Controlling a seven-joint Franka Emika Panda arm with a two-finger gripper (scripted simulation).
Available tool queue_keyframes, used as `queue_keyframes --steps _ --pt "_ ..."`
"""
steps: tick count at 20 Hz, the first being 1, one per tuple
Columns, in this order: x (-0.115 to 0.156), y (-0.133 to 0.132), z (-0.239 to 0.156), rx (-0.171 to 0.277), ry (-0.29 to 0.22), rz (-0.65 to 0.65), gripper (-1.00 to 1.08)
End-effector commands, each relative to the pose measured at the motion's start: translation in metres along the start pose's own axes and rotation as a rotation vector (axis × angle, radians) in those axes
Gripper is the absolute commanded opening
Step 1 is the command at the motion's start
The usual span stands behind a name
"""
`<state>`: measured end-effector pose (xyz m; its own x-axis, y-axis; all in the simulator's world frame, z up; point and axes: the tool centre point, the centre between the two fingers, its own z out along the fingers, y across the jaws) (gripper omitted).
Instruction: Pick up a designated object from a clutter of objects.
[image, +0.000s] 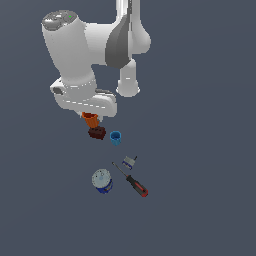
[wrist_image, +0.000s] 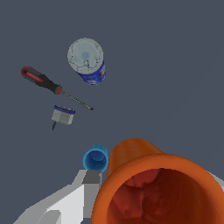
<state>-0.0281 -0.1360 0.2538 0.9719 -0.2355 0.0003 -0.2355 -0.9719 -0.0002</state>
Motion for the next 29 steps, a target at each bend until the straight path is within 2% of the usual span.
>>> queue_keyframes --steps 1,10,16,22,29 --pt "-0.001 0.004 -0.027 0.0 0.0 0.0 -1.0" --pt "-0.002 0.019 -0.118 0.0 0.0 0.0 -1.0" --pt "-0.001 0.026 -0.164 0.0 0.0 -0.001 -1.0" --pt "0.0 0.03 -0.191 0.0 0.0 -0.001 -1.0" --pt "0.002 0.032 -0.199 0.0 0.0 -0.001 -1.0"
